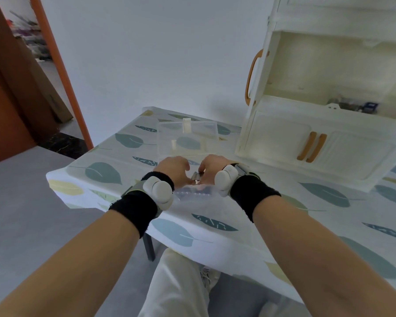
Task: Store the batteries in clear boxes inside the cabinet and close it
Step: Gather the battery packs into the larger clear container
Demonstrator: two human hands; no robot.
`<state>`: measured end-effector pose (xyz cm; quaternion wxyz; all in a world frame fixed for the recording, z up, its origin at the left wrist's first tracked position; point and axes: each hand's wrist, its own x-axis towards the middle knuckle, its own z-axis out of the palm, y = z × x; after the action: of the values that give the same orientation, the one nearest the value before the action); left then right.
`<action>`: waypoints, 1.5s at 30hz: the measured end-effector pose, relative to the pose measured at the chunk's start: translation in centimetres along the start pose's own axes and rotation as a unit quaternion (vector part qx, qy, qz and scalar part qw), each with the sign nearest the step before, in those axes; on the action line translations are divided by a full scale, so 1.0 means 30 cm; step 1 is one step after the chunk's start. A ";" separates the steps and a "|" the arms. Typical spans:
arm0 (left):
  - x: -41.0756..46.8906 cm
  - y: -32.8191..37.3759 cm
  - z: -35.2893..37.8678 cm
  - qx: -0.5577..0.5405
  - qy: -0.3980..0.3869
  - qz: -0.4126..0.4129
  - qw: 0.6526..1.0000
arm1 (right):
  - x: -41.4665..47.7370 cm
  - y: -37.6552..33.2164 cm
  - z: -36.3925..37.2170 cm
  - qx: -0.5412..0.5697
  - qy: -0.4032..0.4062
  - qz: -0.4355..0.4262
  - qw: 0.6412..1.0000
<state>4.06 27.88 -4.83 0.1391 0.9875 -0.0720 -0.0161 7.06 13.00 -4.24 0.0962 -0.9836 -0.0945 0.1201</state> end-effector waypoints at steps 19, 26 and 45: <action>0.056 -0.114 0.039 -0.148 0.116 -0.103 0.977 | -0.020 0.402 0.024 0.155 0.090 0.130 0.975; 0.077 -0.123 0.059 -0.173 0.088 -0.102 0.976 | 0.071 0.392 0.109 0.040 0.035 0.101 0.993; 0.076 -0.077 0.046 -0.239 0.076 -0.122 0.960 | 0.021 0.401 0.065 0.162 0.146 0.061 0.974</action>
<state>6.57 29.36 -6.83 0.3729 0.9252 0.0660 0.0255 9.11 1.87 -8.78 0.2592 -0.9658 0.0017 -0.0057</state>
